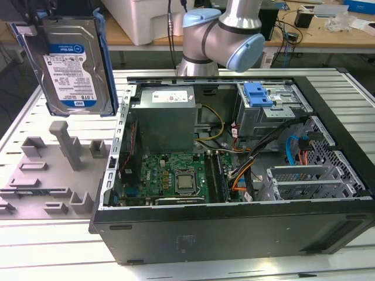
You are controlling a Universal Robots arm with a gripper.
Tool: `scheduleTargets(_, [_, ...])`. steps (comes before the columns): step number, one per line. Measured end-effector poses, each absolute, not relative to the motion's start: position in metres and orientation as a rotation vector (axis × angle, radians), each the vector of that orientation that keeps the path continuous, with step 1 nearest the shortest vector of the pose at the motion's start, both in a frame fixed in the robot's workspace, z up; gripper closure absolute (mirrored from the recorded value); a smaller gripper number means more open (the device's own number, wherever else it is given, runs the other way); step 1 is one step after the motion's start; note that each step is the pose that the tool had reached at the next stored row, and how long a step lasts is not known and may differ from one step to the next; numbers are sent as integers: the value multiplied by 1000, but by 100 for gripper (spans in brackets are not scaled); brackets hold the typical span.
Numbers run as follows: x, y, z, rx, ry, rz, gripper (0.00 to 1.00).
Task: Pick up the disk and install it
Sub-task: 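Pick up the disk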
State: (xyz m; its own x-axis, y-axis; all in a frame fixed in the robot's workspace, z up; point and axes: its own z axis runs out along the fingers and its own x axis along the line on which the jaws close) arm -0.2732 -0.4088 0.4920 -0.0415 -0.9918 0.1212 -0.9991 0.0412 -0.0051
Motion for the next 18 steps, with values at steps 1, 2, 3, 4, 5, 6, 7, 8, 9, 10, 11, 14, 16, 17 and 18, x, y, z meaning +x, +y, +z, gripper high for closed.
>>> scheduleTargets(1, [-273, -411, 492, 2115, -2204, 134, 63])
scheduleTargets(2, [-273, -414, 492, 2114, -2204, 135, 63])
scheduleTargets(3, [-273, -416, 492, 2114, -2204, 135, 63])
scheduleTargets(4, [-273, -421, 492, 2114, -2203, 135, 63])
scheduleTargets(5, [-273, -423, 492, 2114, -2203, 136, 63])
scheduleTargets(6, [-273, -425, 492, 2114, -2203, 136, 63])
scheduleTargets(7, [-273, -430, 492, 2114, -2203, 136, 63])
scheduleTargets(8, [-273, -435, 492, 2114, -2203, 137, 63])
scheduleTargets(9, [-273, -437, 492, 2114, -2202, 137, 63])
scheduleTargets(10, [-273, -440, 492, 2113, -2202, 138, 63])
scheduleTargets(11, [-273, -446, 492, 2113, -2202, 138, 63])
scheduleTargets(14, [-273, -454, 492, 2113, -2202, 139, 63])
scheduleTargets(16, [-273, -460, 492, 2113, -2201, 139, 63])
scheduleTargets(17, [-273, -463, 492, 2113, -2201, 139, 63])
scheduleTargets(18, [-273, -466, 492, 2113, -2201, 139, 63])
